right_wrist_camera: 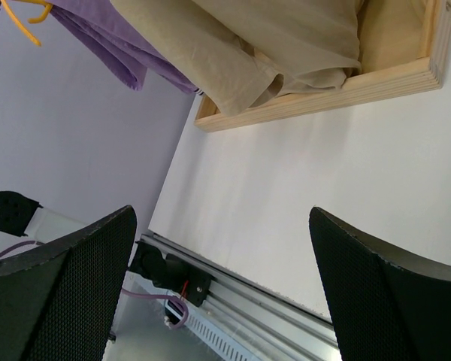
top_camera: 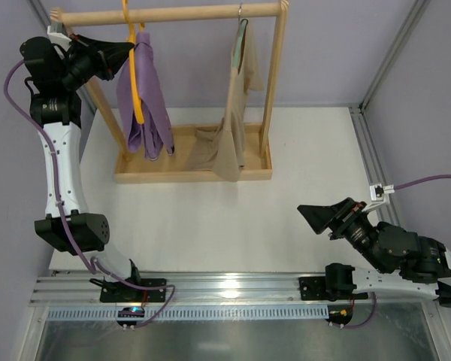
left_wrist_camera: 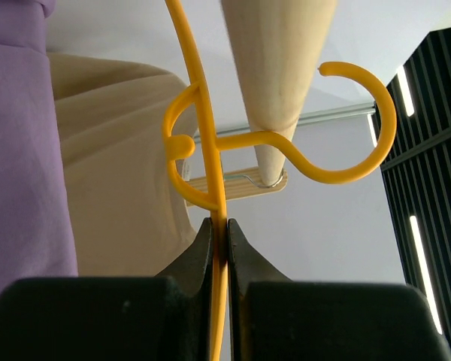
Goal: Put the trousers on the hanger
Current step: Hang the hanger with trousers onto the clothesline
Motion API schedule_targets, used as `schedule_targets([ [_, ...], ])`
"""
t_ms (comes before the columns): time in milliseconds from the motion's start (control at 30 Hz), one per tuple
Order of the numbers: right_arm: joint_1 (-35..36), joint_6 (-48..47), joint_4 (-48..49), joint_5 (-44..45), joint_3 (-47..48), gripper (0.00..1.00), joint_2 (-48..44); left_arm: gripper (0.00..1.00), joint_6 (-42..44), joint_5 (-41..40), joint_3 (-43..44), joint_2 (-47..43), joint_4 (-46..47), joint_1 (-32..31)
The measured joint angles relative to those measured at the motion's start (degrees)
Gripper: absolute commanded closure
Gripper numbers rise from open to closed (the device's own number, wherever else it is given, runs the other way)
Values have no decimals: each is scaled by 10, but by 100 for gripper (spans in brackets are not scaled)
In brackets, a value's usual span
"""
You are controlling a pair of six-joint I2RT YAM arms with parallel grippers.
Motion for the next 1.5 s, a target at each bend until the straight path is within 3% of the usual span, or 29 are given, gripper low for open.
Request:
schedule_targets([
  [300, 0, -9, 8, 8, 2, 2, 43, 98, 1, 19, -76, 1, 41, 27],
  [400, 0, -10, 11, 11, 2, 2, 50, 87, 18, 18, -76, 2, 45, 28],
  [533, 0, -12, 13, 14, 5, 2, 54, 59, 50, 16, -78, 2, 35, 29],
  [633, 0, -12, 13, 19, 6, 2, 56, 46, 81, 10, -86, -1, 15, 35],
  [833, 0, -11, 13, 22, 7, 2, 58, 41, 172, -46, -129, -54, -38, 41],
  [1067, 0, -11, 12, 25, 7, 2, 78, 37, 272, -122, -270, -178, -86, 48],
  [1500, 0, -11, 14, 25, 7, 2, 112, 32, 349, -131, -381, -184, -148, 103],
])
